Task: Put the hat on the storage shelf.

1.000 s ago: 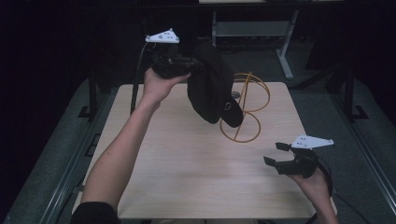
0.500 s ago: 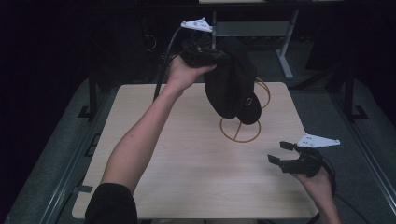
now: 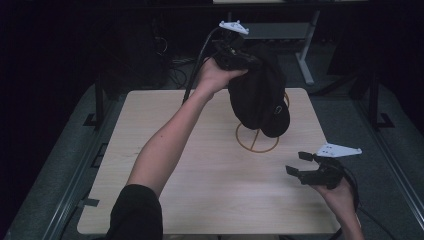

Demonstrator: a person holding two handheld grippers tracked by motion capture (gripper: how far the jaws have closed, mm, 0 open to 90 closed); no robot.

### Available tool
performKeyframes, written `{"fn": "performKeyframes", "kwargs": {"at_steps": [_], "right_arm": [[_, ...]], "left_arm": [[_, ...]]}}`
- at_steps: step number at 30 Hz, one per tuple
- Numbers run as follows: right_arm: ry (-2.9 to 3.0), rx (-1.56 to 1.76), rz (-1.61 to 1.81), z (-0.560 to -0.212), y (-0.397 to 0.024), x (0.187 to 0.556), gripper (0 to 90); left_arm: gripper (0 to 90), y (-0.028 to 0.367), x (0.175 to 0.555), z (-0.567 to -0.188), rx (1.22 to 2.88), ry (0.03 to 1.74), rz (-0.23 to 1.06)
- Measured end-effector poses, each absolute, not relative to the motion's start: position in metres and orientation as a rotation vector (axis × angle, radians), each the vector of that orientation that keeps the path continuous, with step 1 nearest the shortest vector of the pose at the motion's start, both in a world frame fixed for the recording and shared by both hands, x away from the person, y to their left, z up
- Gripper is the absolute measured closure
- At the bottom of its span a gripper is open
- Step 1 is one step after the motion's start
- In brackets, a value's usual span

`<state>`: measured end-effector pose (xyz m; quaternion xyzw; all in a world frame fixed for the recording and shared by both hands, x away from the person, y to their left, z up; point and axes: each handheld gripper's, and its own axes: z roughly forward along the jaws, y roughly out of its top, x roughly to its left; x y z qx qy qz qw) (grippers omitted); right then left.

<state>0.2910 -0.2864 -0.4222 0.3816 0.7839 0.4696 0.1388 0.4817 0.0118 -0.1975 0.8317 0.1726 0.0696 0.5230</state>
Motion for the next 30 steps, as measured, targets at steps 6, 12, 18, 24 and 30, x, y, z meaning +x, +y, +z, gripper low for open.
{"fn": "performKeyframes", "kwargs": {"at_steps": [6, 12, 18, 24, 30], "right_arm": [[2.289, 1.099, 1.353, -0.424, -0.285, 0.293, 21.9], [2.270, 1.136, 1.343, -0.425, -0.289, 0.294, 22.6], [2.306, 1.140, 1.321, -0.432, -0.287, 0.295, 22.6], [2.293, 1.142, 1.330, -0.431, -0.288, 0.294, 22.5], [2.276, 1.140, 1.335, -0.430, -0.288, 0.293, 22.5]], "left_arm": [[86.4, -0.010, 0.490, -0.206, 2.021, 0.415, 0.155], [70.6, -0.039, 0.499, -0.225, 2.103, 0.482, 0.103], [52.9, -0.046, 0.502, -0.236, 2.142, 0.510, 0.141], [48.4, -0.033, 0.496, -0.225, 2.118, 0.502, 0.178], [45.4, -0.023, 0.488, -0.218, 2.102, 0.504, 0.202]]}}
